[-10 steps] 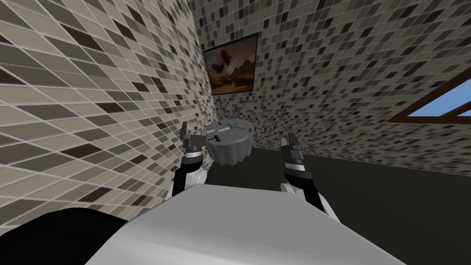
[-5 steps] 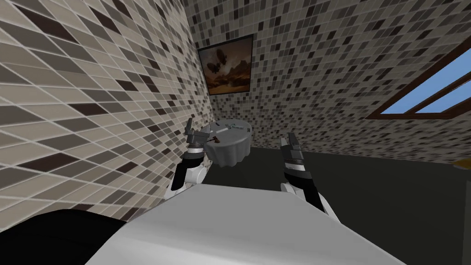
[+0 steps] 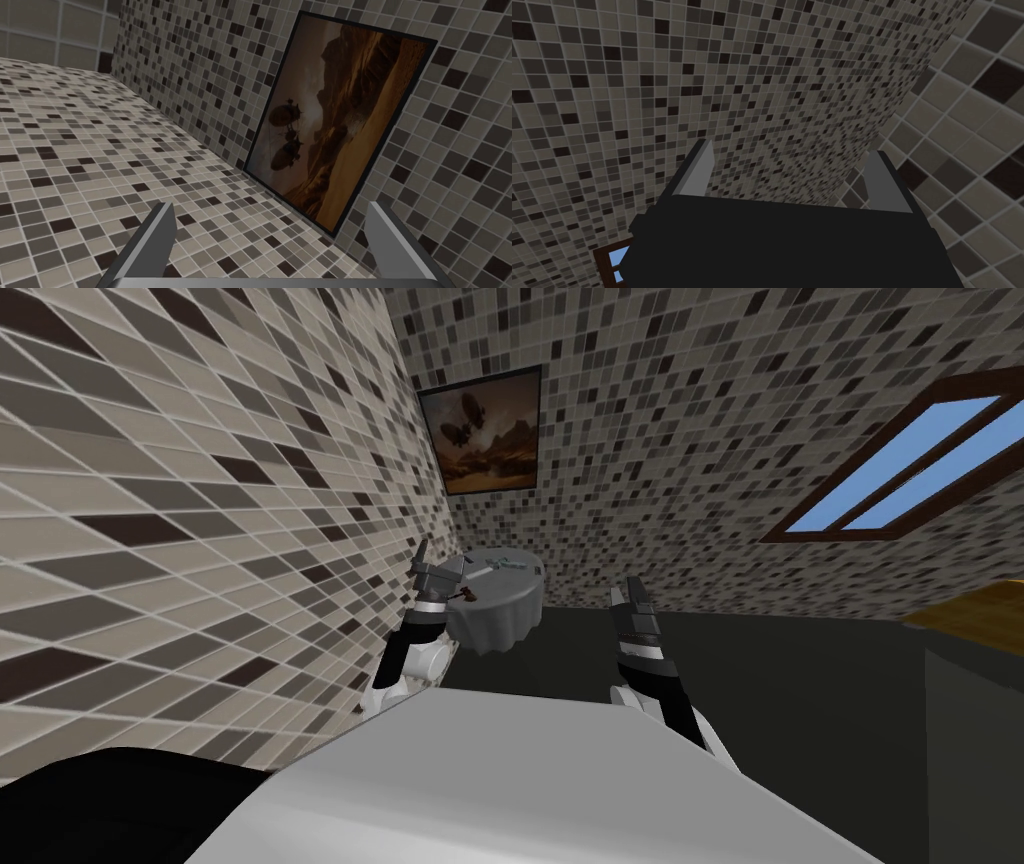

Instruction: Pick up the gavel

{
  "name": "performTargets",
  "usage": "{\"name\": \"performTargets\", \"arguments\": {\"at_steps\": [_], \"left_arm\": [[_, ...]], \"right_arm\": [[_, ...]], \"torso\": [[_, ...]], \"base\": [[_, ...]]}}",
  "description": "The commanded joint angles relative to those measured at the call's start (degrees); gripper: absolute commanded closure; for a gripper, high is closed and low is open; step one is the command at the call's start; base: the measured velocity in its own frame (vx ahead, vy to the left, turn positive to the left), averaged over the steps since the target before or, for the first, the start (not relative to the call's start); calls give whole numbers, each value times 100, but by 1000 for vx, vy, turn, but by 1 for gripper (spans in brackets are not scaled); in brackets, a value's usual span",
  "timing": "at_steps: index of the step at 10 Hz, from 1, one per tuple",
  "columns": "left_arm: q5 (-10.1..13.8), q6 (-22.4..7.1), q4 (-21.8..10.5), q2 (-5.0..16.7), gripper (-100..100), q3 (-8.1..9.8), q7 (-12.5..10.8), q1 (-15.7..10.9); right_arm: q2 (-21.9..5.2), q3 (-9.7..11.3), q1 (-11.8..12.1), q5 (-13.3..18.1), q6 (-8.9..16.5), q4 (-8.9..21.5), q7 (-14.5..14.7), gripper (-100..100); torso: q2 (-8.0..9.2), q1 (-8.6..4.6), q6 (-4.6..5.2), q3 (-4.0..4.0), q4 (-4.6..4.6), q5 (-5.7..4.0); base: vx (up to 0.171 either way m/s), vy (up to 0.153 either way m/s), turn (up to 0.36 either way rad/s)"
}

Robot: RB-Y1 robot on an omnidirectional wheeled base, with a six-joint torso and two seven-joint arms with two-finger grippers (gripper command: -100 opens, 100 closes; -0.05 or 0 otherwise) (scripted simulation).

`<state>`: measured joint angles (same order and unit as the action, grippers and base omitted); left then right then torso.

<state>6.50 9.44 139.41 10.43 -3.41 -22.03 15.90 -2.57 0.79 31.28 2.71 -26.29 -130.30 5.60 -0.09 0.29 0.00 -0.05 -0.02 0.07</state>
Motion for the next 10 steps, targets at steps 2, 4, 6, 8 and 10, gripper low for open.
{"name": "performTargets", "arguments": {"at_steps": [2,4,6,8,10], "left_arm": [[42,-433,-18,82,-100,12,-292,-297],[42,-643,-18,82,-100,12,-292,-297],[71,-1000,-30,118,-100,4,-474,-493],[104,-1337,-51,143,-100,-8,-655,-697],[141,-1624,-83,160,-100,-25,-835,-907]], "right_arm": [[0,0,1,0,0,0,0,0],[0,0,1,0,0,0,0,0],[0,0,0,0,0,0,0,0],[0,0,0,0,0,0,0,0],[0,0,1,0,0,0,0,0]], "torso": [[2,-3,-3,1,0,0],[5,-6,-3,2,1,0],[4,-14,0,2,1,-3],[6,-1,-1,3,1,0],[5,-13,-5,3,1,-1]], "base": [[0,71,-117],[-3,44,-41],[-2,51,-122],[-14,82,-119],[-1,44,-50]]}}
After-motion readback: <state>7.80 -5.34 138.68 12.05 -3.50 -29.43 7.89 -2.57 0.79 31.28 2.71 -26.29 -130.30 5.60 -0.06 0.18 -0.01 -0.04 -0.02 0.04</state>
